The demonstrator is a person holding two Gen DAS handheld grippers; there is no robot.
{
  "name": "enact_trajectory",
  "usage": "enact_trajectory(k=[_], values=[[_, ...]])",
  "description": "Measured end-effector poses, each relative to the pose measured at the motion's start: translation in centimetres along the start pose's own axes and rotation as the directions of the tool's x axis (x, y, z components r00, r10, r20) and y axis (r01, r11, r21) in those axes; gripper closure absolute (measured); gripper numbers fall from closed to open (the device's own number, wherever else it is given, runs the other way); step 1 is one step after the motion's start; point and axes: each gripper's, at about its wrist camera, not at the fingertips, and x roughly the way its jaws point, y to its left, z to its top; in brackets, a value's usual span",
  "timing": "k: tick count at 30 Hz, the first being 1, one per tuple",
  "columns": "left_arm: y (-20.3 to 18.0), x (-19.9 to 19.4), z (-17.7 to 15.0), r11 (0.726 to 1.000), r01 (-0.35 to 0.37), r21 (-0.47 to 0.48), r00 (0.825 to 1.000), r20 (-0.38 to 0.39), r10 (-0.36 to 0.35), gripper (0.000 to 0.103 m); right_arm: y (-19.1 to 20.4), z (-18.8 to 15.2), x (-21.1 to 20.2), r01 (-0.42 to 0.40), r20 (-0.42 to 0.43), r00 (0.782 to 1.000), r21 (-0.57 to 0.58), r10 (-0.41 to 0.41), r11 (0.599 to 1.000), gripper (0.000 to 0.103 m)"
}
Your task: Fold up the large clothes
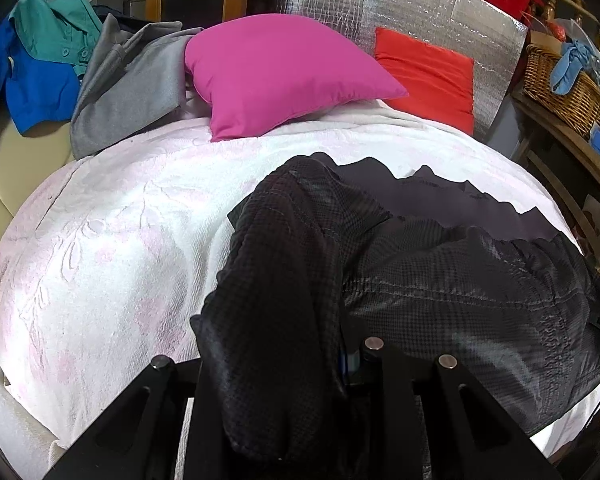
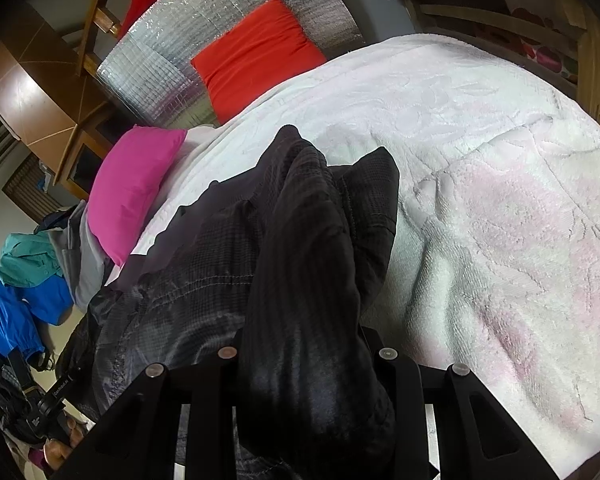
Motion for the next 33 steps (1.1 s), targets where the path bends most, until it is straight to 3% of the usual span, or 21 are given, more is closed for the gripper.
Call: enact_trajectory(k=[11, 15, 16, 18, 20, 22, 25, 30, 33], values=[[-0.1, 0.6, -0.2, 1.0, -0.019, 0.013, 1.0, -0.022, 0.019, 0.074, -0.6, 0.4, 1.0, 0.008, -0.042, 0.999, 0.023, -0.007, 1.0, 0.069], [0.0, 1.2, -0.3, 0.999, -0.041, 0.023, 0.998, -0.048, 0.042, 0.058, -1.1, 0.4, 1.2, -0.006, -0.061, 0.998, 0.058, 0.01, 0.998, 0.064], [0.1, 1.4, -0.2, 0.998, -0.056, 0.028, 0.997, -0.059, 0.058, 0.044, -1.3, 0.5, 1.2, -0.004, -0.067, 0.998, 0.068, 0.009, 0.998, 0.062], [0.6, 1.8, 0.0, 0.997, -0.075, 0.02, 0.994, -0.084, 0.077, 0.032, -1.7, 0.7, 1.4, -0.005, -0.076, 0.997, 0.096, 0.012, 0.995, 0.051], [1.4, 2.0, 0.2, 0.999, -0.031, -0.019, 0.993, -0.112, 0.029, 0.03, -2.0, 0.9, 1.4, -0.012, -0.065, 0.998, 0.125, 0.021, 0.992, 0.039], [2.5, 2.8, 0.5, 0.996, 0.027, -0.084, 0.986, -0.16, -0.04, 0.023, -2.1, 1.4, 1.4, -0.023, -0.055, 0.998, 0.138, 0.03, 0.99, 0.037], [3.8, 4.4, 1.0, 0.978, 0.102, -0.18, 0.968, -0.208, -0.139, 0.022, -2.5, 2.6, 2.3, -0.054, -0.06, 0.996, 0.177, 0.066, 0.983, 0.028], [4.4, 5.7, 1.4, 0.949, 0.189, -0.254, 0.95, -0.197, -0.242, 0.024, -2.6, 4.0, 5.0, -0.037, -0.121, 0.991, 0.177, 0.059, 0.984, 0.027], [3.6, 5.5, 1.8, 0.957, 0.194, -0.217, 0.957, -0.171, -0.233, 0.046, -2.0, 3.9, 5.6, 0.015, -0.124, 0.992, 0.115, -0.001, 0.993, 0.042]])
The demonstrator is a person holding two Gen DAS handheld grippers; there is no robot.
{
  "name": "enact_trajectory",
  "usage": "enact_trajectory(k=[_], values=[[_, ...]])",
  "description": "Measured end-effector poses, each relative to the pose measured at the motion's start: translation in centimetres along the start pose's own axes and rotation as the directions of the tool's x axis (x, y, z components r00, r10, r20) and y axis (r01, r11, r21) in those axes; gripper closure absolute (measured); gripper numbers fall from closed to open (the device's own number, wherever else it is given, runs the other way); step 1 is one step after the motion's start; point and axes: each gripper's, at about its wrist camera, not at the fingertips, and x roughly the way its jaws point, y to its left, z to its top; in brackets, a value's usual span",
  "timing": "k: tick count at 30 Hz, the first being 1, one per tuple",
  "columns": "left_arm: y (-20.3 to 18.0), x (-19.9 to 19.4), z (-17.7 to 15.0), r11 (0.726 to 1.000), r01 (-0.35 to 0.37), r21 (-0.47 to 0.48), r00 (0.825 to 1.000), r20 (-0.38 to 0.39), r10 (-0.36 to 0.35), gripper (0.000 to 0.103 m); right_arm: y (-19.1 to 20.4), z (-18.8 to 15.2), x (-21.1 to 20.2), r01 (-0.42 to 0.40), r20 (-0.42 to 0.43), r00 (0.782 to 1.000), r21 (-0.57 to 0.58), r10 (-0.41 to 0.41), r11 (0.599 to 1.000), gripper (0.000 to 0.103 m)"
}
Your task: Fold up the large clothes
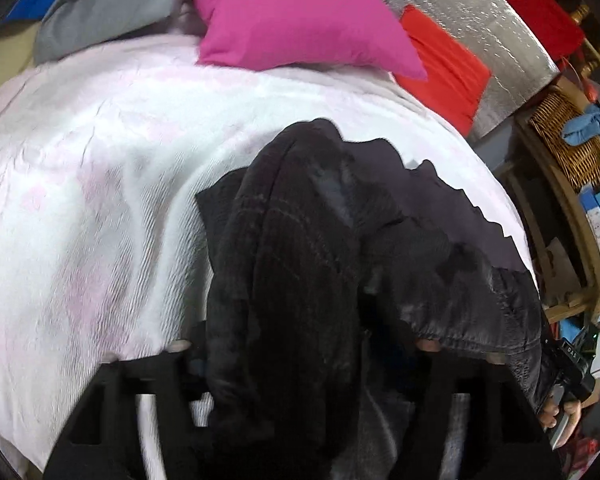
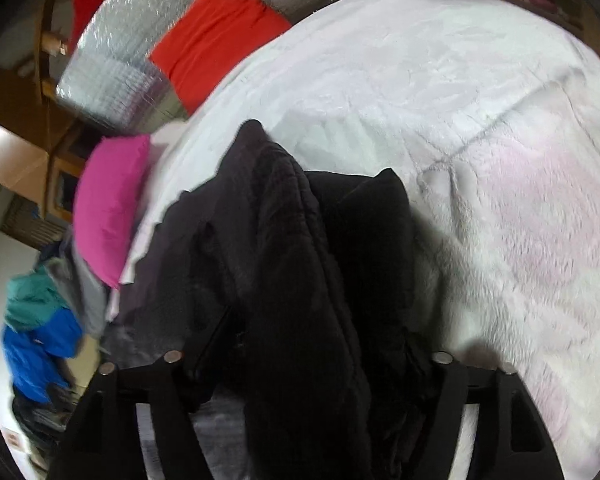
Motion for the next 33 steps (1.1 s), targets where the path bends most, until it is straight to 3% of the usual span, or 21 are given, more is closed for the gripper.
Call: enact_trajectory(k=[2, 4, 10, 12, 14, 18, 21, 25, 28, 30, 33], values=[[-0.8, 0.2, 0.3, 1.0, -0.011, 0.018, 1.0, 0.013, 0.011, 0.051, 0.8, 0.1, -0.4, 0.015, 0.03, 0.999, -0.043, -0.014, 0.999, 0.06], [-1.3, 0.4, 0.6, 1.0, -0.018, 0.013, 0.999, 0.027, 0.018, 0.055, 1.3, 0.3, -1.0, 0.034, 0.075, 0.997, -0.069, -0.029, 0.997, 0.068], [-1.9, 1.9, 2.3, 0.999, -0.04, -0.001, 0.997, 0.069, 0.04, 0.057, 0.3, 1.8, -0.6, 0.04, 0.164, 0.986, 0.011, -0.041, 0.999, 0.07], [-2.1, 2.7, 2.9, 0.997, -0.072, 0.01, 0.995, 0.062, 0.071, 0.049, -0.2, 2.3, 0.3, 0.036, 0.152, 0.987, 0.038, -0.042, 0.999, 0.07], [-2.2, 2.9, 3.0, 0.994, -0.11, 0.011, 0.993, 0.049, 0.11, 0.042, -0.6, 2.5, 0.6, 0.034, 0.137, 0.99, 0.06, -0.042, 0.998, 0.062], [-2.1, 1.4, 3.0, 0.991, -0.135, 0.007, 0.99, 0.04, 0.135, 0.04, -1.4, 2.1, -0.3, 0.039, 0.119, 0.992, 0.097, -0.05, 0.995, 0.043], [-2.6, -0.9, 2.4, 0.983, -0.18, 0.041, 0.98, 0.097, 0.176, 0.039, -2.1, 1.3, -1.9, 0.025, 0.123, 0.992, 0.119, -0.04, 0.993, 0.039], [-3.2, -3.8, 0.8, 0.955, -0.269, 0.126, 0.95, 0.199, 0.242, 0.026, -2.8, -0.1, -4.0, -0.016, 0.115, 0.993, 0.138, 0.001, 0.99, 0.035], [-2.5, -4.1, -0.1, 0.963, -0.229, 0.144, 0.966, 0.157, 0.207, 0.026, -3.2, -1.5, -4.8, -0.008, 0.087, 0.996, 0.125, -0.003, 0.992, 0.035], [-1.3, -2.9, -0.3, 0.967, -0.223, 0.126, 0.973, 0.086, 0.214, 0.026, -3.2, -2.6, -4.8, -0.002, 0.066, 0.998, 0.101, -0.005, 0.995, 0.038], [0.6, -1.2, -0.4, 0.978, -0.195, 0.074, 0.981, -0.001, 0.195, 0.023, -1.4, -3.6, -5.3, 0.084, 0.107, 0.991, -0.021, -0.081, 0.996, 0.057]])
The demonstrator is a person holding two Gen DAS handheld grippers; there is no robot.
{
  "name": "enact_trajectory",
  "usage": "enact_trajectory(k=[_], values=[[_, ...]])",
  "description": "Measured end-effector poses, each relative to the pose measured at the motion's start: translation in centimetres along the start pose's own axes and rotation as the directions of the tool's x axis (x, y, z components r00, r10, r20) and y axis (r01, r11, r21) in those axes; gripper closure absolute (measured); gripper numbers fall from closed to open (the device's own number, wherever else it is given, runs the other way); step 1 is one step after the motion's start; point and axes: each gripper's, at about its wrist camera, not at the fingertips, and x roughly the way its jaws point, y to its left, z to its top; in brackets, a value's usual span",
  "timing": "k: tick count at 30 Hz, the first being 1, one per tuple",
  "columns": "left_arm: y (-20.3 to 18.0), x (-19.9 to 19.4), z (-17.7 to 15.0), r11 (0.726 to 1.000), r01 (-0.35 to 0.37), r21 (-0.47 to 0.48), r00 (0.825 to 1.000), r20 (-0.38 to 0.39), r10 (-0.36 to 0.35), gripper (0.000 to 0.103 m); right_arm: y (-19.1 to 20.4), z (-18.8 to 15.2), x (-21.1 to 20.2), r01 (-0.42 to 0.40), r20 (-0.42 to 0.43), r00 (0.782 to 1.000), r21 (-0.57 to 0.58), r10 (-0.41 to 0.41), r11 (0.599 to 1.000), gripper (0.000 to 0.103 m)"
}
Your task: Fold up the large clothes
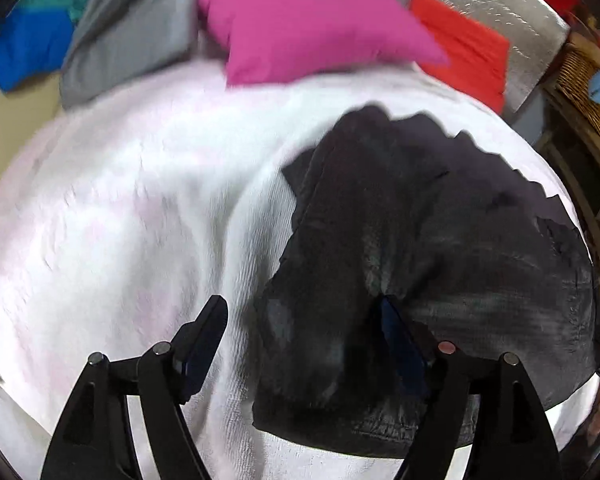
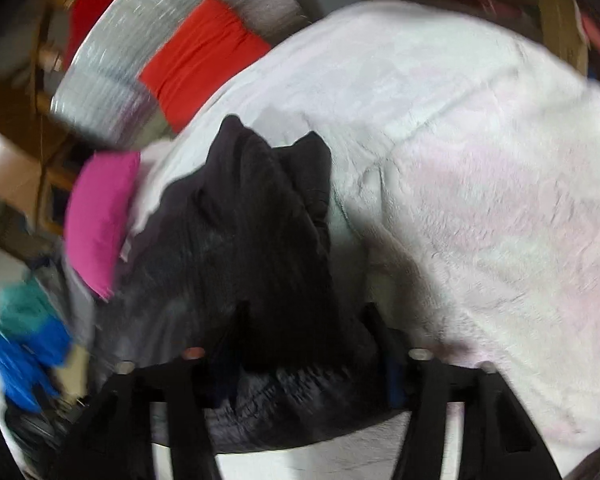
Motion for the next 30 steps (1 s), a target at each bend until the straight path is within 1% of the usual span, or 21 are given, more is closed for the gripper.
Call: enact_trajectory(k=[1, 2, 4, 5, 6, 8, 10, 12, 13, 14, 15, 17, 18, 19, 20, 21, 24, 25, 26, 28, 30], values=[[0.2, 0.0, 0.0, 1.0, 0.01, -0.01, 1.0, 0.0, -0.01, 0.023, 0.3, 0.1, -0.4, 0.01, 0.018, 1.0, -0.019, -0.01, 1.0, 0.062], [0.3, 0.0, 0.1, 1.0, 0.012, -0.009, 1.0, 0.001, -0.012, 0.023, 0.8, -0.1, -1.1, 0.023, 0.051, 0.999, -0.034, -0.021, 0.999, 0.064], [0.0, -0.2, 0.0, 1.0, -0.009, 0.012, 1.0, 0.013, 0.009, 0.023, 1.1, -0.2, -1.8, 0.03, 0.083, 0.996, -0.029, -0.027, 0.999, 0.065], [-0.2, -0.3, -0.1, 1.0, -0.019, 0.023, 1.0, 0.019, 0.019, 0.023, 1.0, -0.3, -1.7, 0.044, 0.079, 0.996, -0.028, -0.041, 0.999, 0.065], [-0.2, -0.4, -0.1, 0.999, -0.02, 0.026, 1.0, 0.021, 0.019, 0.023, 0.8, -0.3, -0.9, 0.066, 0.055, 0.996, -0.02, -0.065, 0.998, 0.065], [0.0, -0.3, 0.0, 1.0, -0.003, 0.008, 1.0, 0.015, 0.003, 0.023, 0.0, -0.4, 0.5, 0.092, -0.01, 0.996, 0.004, -0.092, 0.996, 0.056], [0.2, -0.6, -0.1, 1.0, 0.013, -0.024, 1.0, 0.014, -0.013, 0.023, -0.4, -0.4, 0.1, 0.068, -0.01, 0.998, 0.035, -0.068, 0.997, 0.055], [0.2, -1.1, -0.3, 1.0, -0.008, -0.03, 0.999, 0.037, 0.01, 0.023, -0.6, -0.5, -1.0, 0.053, 0.007, 0.999, 0.045, -0.053, 0.998, 0.055], [-0.1, -1.6, -0.4, 0.999, -0.043, -0.021, 0.997, 0.064, 0.044, 0.023, -0.9, -0.6, -1.3, 0.056, 0.007, 0.998, 0.058, -0.057, 0.997, 0.049], [-0.5, -2.2, -0.6, 0.997, -0.082, -0.006, 0.992, 0.096, 0.082, 0.023, -1.1, -0.9, -1.6, 0.065, 0.007, 0.998, 0.07, -0.066, 0.995, 0.042], [-1.1, -3.0, -1.0, 0.992, -0.127, 0.014, 0.983, 0.134, 0.124, 0.023, -1.3, -1.1, -2.2, 0.08, 0.015, 0.997, 0.085, -0.082, 0.993, 0.039], [-1.8, -4.0, -1.4, 0.98, -0.193, 0.04, 0.964, 0.192, 0.182, 0.023, -1.2, -1.5, -3.4, 0.097, 0.046, 0.994, 0.085, -0.102, 0.992, 0.038], [-2.2, -4.7, -1.8, 0.974, -0.22, 0.049, 0.953, 0.225, 0.204, 0.023, -0.8, -1.7, -4.5, 0.125, 0.088, 0.987, 0.07, -0.131, 0.99, 0.038], [-2.3, -5.0, -1.9, 0.972, -0.229, 0.052, 0.947, 0.242, 0.21, 0.023, -0.1, -2.0, -5.4, 0.156, 0.142, 0.977, 0.045, -0.161, 0.987, 0.038], [-2.6, -5.4, -2.1, 0.97, -0.236, 0.054, 0.941, 0.261, 0.215, 0.023, 0.8, -2.2, -6.6, 0.193, 0.21, 0.959, 0.016, -0.192, 0.981, 0.038], [-2.8, -5.8, -2.3, 0.969, -0.239, 0.058, 0.937, 0.277, 0.214, 0.023, 2.3, -2.5, -8.1, 0.227, 0.295, 0.933, -0.032, -0.207, 0.973, 0.038], [-3.6, -6.3, -2.4, 0.962, -0.26, 0.08, 0.923, 0.314, 0.224, 0.023, 5.9, -2.7, -10.1, 0.241, 0.393, 0.905, -0.164, -0.161, 0.957, 0.04], [-4.0, -6.4, -2.5, 0.956, -0.277, 0.092, 0.914, 0.332, 0.233, 0.023, 6.7, -2.6, -10.0, 0.249, 0.396, 0.905, -0.195, -0.156, 0.949, 0.045], [-4.3, -6.6, -2.5, 0.951, -0.292, 0.099, 0.907, 0.345, 0.242, 0.023, 8.0, -2.3, -9.5, 0.258, 0.385, 0.911, -0.248, -0.149, 0.934, 0.053], [-4.7, -6.8, -2.4, 0.945, -0.309, 0.108, 0.896, 0.367, 0.251, 0.023, 8.8, -2.3, -8.5, 0.258, 0.353, 0.924, -0.289, -0.147, 0.922, 0.059], [-5.0, -7.1, -2.5, 0.943, -0.313, 0.114, 0.888, 0.386, 0.249, 0.023, 8.9, -1.6, -6.1, 0.237, 0.287, 0.946, -0.292, -0.152, 0.926, 0.061]])
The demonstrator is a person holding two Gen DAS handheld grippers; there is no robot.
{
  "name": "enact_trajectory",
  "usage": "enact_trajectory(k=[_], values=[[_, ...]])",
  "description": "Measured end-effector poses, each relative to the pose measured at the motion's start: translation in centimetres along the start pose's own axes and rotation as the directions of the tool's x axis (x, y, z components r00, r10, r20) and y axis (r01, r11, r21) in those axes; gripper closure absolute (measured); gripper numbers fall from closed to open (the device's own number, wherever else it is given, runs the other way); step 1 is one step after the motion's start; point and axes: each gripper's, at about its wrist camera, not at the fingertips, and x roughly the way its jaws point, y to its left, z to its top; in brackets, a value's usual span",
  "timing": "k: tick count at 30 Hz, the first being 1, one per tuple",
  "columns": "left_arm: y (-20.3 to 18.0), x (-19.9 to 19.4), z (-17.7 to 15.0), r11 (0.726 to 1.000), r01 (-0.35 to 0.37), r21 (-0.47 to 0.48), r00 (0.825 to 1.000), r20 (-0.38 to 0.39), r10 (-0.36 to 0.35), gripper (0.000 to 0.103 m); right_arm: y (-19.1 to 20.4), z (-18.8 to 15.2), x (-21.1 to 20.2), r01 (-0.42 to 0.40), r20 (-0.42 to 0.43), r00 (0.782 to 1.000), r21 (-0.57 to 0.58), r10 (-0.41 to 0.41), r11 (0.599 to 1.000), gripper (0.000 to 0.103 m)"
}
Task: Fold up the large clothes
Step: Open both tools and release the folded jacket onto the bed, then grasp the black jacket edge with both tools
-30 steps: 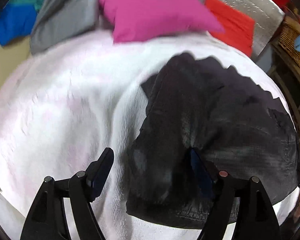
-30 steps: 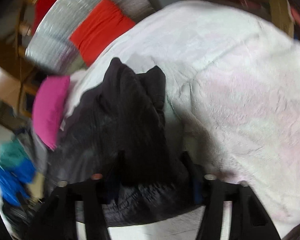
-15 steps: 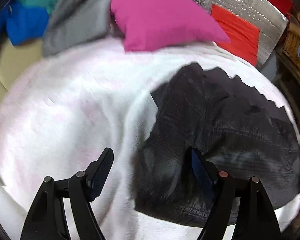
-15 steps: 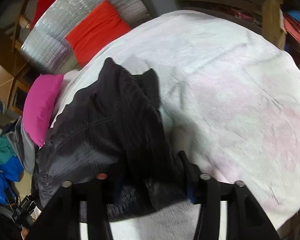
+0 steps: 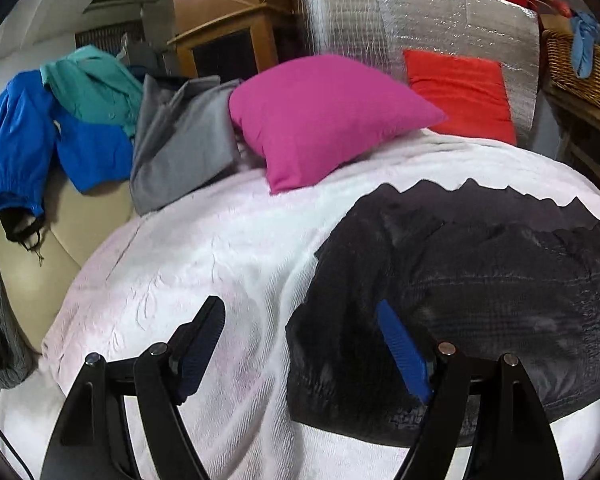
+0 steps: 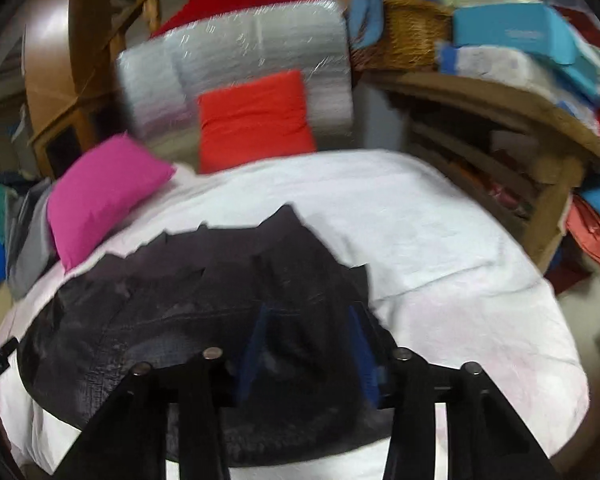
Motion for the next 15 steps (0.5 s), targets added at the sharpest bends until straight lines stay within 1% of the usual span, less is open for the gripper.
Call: enact_trajectory(k=[1, 2, 3, 4, 5, 7, 8, 10, 12, 14, 15], values=[[0.0, -0.2, -0.1, 1.0, -0.002, 0.002, 1.0, 0.007, 0.002, 0.023, 0.0, 0.3, 1.3, -0.008, -0.034, 0.999, 0.01, 0.008, 1.0, 0.061], [-0.2, -0.2, 0.0, 1.0, -0.006, 0.01, 1.0, 0.014, 0.006, 0.023, -0.4, 0.2, 3.4, -0.009, -0.118, 0.993, 0.028, 0.012, 1.0, 0.061], [-0.4, -0.3, 0.0, 1.0, -0.009, 0.018, 1.0, 0.017, 0.009, 0.023, -0.5, -0.1, 4.9, 0.007, -0.187, 0.982, 0.037, 0.0, 0.999, 0.061], [-0.6, -0.2, 0.0, 1.0, -0.012, 0.028, 1.0, 0.017, 0.011, 0.023, -0.9, -0.6, 6.4, 0.025, -0.254, 0.967, 0.047, -0.012, 0.999, 0.064], [-0.7, 0.0, 0.0, 0.999, -0.013, 0.036, 1.0, 0.017, 0.013, 0.023, -1.2, -0.8, 7.5, 0.019, -0.299, 0.954, 0.052, -0.002, 0.998, 0.064], [-0.9, 0.4, 0.0, 0.999, -0.015, 0.046, 1.0, 0.016, 0.014, 0.023, -0.8, -0.2, 7.1, 0.028, -0.298, 0.954, 0.024, -0.02, 0.999, 0.064], [-1.0, 0.5, 0.1, 0.999, -0.016, 0.049, 1.0, 0.016, 0.015, 0.023, -0.6, 0.3, 6.8, 0.023, -0.302, 0.953, 0.012, -0.018, 1.0, 0.06], [-1.1, 0.6, 0.2, 0.998, -0.017, 0.052, 1.0, 0.018, 0.016, 0.023, 0.0, 1.4, 6.6, -0.023, -0.31, 0.95, 0.015, 0.026, 1.0, 0.059], [-1.2, 0.8, 0.4, 0.998, -0.016, 0.053, 1.0, 0.019, 0.015, 0.023, 0.2, 3.1, 6.4, -0.051, -0.28, 0.958, 0.032, 0.058, 0.998, 0.052], [-1.5, 0.9, 0.5, 0.998, -0.015, 0.059, 1.0, 0.019, 0.014, 0.023, 0.1, 5.1, 6.7, -0.062, -0.222, 0.972, 0.06, 0.073, 0.996, 0.028], [-1.7, 1.2, 0.6, 0.998, -0.017, 0.065, 1.0, 0.017, 0.016, 0.023, 0.0, 6.1, 7.0, -0.065, -0.194, 0.978, 0.075, 0.079, 0.995, 0.027]])
